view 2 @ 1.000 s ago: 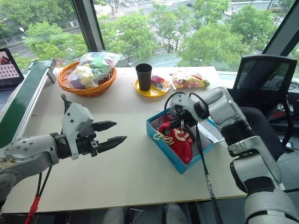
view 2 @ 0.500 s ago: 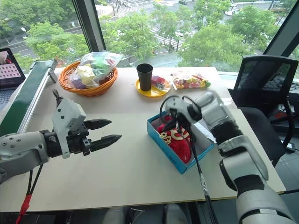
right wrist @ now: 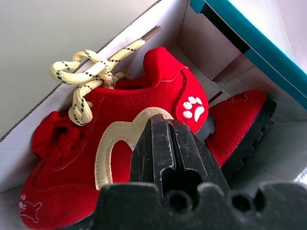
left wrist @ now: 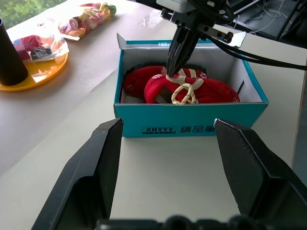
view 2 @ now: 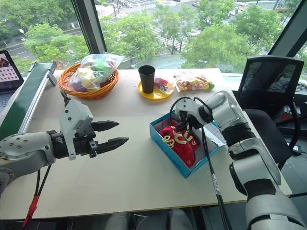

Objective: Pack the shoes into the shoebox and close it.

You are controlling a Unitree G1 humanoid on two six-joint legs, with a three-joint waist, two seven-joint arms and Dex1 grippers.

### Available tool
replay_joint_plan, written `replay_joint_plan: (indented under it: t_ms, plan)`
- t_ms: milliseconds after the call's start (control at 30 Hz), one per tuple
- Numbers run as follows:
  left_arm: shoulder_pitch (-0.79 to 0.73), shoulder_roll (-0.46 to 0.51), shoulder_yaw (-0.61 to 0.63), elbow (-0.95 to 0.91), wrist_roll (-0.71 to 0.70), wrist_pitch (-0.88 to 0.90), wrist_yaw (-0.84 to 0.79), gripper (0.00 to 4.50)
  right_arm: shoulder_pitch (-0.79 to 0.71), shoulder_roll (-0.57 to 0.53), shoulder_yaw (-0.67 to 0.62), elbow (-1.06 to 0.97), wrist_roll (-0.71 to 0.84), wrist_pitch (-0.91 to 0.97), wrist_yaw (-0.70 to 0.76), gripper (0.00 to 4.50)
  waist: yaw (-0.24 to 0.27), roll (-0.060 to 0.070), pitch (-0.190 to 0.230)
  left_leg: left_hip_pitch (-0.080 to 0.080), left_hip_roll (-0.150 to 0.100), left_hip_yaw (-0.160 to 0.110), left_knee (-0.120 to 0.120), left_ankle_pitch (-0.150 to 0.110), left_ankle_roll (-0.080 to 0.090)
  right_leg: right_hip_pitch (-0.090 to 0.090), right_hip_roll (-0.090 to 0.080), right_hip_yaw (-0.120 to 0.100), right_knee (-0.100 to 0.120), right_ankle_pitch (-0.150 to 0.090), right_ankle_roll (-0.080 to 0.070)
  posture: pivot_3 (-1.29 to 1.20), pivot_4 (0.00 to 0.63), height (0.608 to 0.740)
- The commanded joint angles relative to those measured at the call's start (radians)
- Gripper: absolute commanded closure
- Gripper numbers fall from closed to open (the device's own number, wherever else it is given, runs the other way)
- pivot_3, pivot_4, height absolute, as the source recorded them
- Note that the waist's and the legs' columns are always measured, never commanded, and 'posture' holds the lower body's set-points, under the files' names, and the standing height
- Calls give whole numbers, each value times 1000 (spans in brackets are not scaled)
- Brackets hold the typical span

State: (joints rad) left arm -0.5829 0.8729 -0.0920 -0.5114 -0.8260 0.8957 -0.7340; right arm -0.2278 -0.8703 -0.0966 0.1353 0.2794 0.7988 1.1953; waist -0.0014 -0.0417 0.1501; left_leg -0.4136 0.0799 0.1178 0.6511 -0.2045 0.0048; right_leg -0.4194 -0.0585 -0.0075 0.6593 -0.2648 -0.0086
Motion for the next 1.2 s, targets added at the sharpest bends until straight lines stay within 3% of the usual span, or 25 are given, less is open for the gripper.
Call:
replay_joint_plan:
  t_ms: [33, 233, 500, 833, 1067, 1200]
  plan:
    - [-7, 6, 45, -37, 3, 8, 0, 1275, -62, 79, -65, 194, 10, -58, -115, 4482, 0, 0, 0, 0, 0, 0, 0, 0, 0, 0, 0, 0, 0, 0, 0, 0, 150, 737]
    - [4, 11, 81, -76, -13, 50, 23, 1275, -116, 139, -65, 455, 16, -171, -97, 4482, 7, 0, 0, -2, -1, 1, 0, 0, 0, 0, 0, 0, 0, 0, 1, 0, 150, 737]
    - [-22, -7, 118, -85, -41, 97, 48, 1275, -314, 195, -288, 894, 144, -280, -197, 4482, -3, 0, 0, 3, -2, 0, 1, 0, 1, 6, 0, 0, 0, 0, 1, 0, 150, 737]
    - [-35, 5, 105, -69, -24, 103, 28, 1275, -414, 265, -314, 1027, 143, -334, -219, 4482, -25, 0, 0, 10, -1, -1, -2, 0, 1, 14, 0, 0, -4, 0, 1, 0, 150, 737]
    - [-32, 9, 113, -76, -35, 121, 26, 1275, -512, 259, -470, 1094, 245, -391, -270, 4482, -43, 0, 1, 14, -1, -2, -3, 0, 1, 16, 0, 3, -3, 0, 1, 0, 150, 737]
    - [-29, 10, 119, -84, -42, 133, 33, 1275, -548, 234, -495, 1078, 267, -359, -211, 4482, -37, 1, 1, 13, -2, -2, -6, 0, 0, 15, 0, 3, -5, 0, 2, 0, 150, 737]
